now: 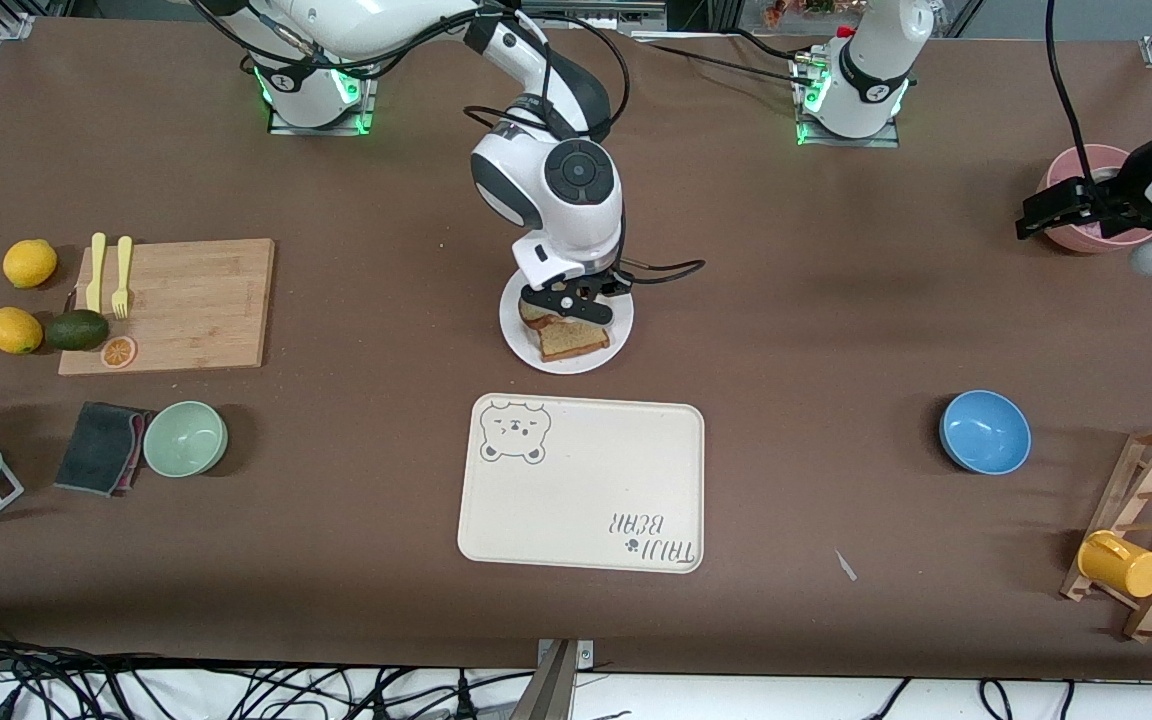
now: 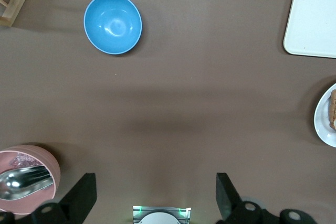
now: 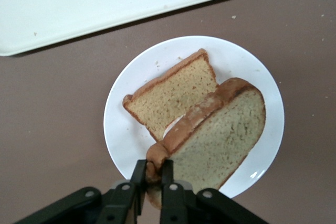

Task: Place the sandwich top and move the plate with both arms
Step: 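Lower the bread onto the egg slice and open the right gripper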

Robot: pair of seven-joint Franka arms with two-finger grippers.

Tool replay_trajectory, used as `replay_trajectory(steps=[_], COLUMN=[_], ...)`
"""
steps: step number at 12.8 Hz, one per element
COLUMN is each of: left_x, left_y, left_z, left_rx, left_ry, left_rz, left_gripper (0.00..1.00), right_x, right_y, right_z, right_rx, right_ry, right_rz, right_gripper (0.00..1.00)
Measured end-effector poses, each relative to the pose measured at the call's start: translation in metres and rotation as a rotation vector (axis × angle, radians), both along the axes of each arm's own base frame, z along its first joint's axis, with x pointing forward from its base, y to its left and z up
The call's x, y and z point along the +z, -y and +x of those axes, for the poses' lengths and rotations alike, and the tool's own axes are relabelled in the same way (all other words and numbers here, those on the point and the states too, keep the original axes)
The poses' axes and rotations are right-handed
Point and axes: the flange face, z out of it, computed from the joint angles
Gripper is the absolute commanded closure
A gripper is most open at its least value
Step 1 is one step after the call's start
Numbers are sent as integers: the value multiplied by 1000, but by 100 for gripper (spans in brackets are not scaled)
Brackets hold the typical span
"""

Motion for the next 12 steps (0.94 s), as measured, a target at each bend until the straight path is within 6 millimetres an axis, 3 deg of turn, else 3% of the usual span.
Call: replay_trajectory(steps=[1, 8, 12], left_x=[0, -1, -6], left_y=[0, 0, 0], left_z=[0, 0, 1], left_rx=[0, 0, 0], left_ry=[0, -3, 2], left_rz=[0, 0, 0], left_gripper=[0, 0, 0], right_x=[0, 20, 68], right_y=[4, 19, 82], right_z=[6, 34, 70], right_rx=[-9, -52, 8], right_ry=[7, 46, 27], right_rz=[-3, 6, -67], right_gripper=[0, 0, 0])
